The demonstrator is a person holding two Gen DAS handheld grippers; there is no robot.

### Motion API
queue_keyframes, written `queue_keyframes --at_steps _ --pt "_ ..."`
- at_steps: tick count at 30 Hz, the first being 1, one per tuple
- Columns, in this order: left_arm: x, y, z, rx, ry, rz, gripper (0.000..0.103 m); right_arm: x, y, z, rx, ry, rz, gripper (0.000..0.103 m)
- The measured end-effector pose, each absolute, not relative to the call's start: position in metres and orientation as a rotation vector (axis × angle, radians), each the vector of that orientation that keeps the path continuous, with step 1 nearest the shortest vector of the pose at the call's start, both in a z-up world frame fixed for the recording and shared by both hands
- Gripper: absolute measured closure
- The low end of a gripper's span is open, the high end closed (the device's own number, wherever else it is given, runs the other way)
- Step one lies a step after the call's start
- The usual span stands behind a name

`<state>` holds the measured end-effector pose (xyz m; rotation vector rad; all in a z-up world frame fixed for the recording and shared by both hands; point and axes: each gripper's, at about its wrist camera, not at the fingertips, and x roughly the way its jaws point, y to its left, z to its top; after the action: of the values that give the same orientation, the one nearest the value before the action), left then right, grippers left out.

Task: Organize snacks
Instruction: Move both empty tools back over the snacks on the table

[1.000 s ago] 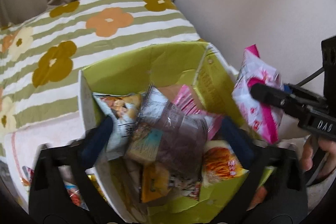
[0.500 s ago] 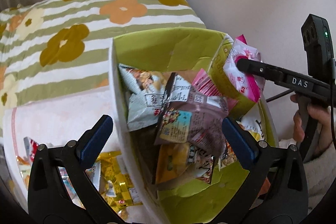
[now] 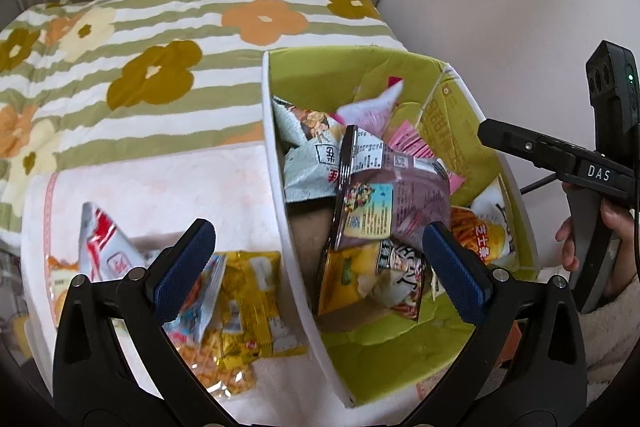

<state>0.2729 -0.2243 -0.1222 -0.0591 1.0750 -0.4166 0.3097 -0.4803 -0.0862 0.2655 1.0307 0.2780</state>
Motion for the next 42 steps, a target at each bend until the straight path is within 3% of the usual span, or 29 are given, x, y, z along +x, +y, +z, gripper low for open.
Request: queue_keyframes --at_steps 9,20,23,27,42 --pt "0.229 -0.199 -0.09 -0.072 0.994 -0.345 0.001 0.282 -0.472 -0.049 0.201 0.936 0.313 0.01" --pt "0.173 -0.114 -0.073 -0.13 0.96 -0.176 0.001 0.258 -0.426 -0.036 0.15 0.869 0.385 0.009" --pt "0.163 -0.084 -0.072 -0.148 0.947 -0.154 0.001 0.251 -0.404 -0.033 0.134 0.848 0.412 0.002" --pt "0.158 -0.048 -0.074 -0.149 0.942 -0.154 0.001 0.243 -0.366 -0.028 0.111 0.814 0.446 0.0" --pt "0.189 0.064 -0.116 -0.011 1.057 -0.336 0.001 0.241 -0.214 -0.07 -0.061 0.958 0.485 0.0"
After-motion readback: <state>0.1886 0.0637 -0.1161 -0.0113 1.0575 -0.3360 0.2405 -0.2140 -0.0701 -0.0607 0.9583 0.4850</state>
